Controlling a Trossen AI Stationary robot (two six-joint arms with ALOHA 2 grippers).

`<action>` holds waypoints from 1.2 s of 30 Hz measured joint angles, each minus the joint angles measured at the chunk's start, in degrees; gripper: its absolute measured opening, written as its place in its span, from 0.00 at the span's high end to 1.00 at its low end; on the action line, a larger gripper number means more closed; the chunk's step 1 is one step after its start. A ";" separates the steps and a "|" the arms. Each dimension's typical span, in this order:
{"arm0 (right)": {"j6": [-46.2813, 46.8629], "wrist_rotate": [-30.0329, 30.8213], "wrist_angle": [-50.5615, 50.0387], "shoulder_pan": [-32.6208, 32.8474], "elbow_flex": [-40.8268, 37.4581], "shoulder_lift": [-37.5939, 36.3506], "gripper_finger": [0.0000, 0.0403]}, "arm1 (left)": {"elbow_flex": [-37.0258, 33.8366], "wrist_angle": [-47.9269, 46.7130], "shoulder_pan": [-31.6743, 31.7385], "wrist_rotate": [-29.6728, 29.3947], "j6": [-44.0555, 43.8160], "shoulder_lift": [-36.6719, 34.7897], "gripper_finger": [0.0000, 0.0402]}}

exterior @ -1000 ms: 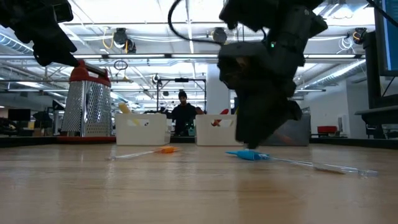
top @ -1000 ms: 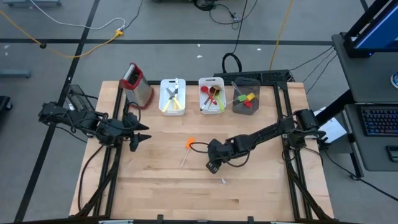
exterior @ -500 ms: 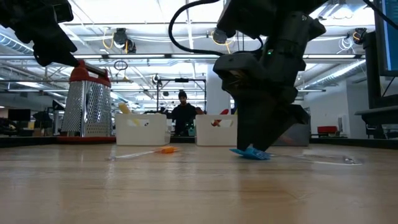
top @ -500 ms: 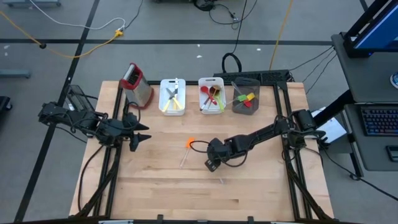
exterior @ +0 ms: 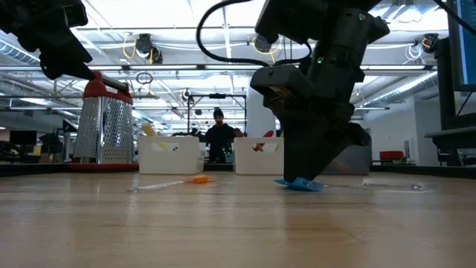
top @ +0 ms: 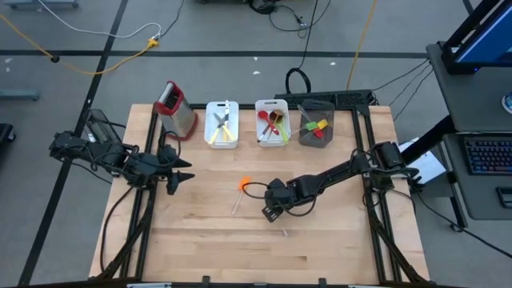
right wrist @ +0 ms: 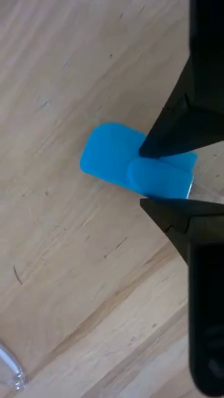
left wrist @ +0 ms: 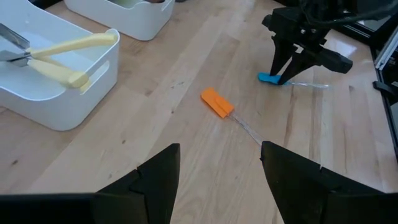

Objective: Pick & Place Kitchen Items
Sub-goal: Put the blue spatula into the black bin

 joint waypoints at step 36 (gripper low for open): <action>1.74 -0.42 -13.20 -1.30 -0.23 -0.52 1.00 | 0.01 0.02 0.00 -0.05 0.02 0.04 0.43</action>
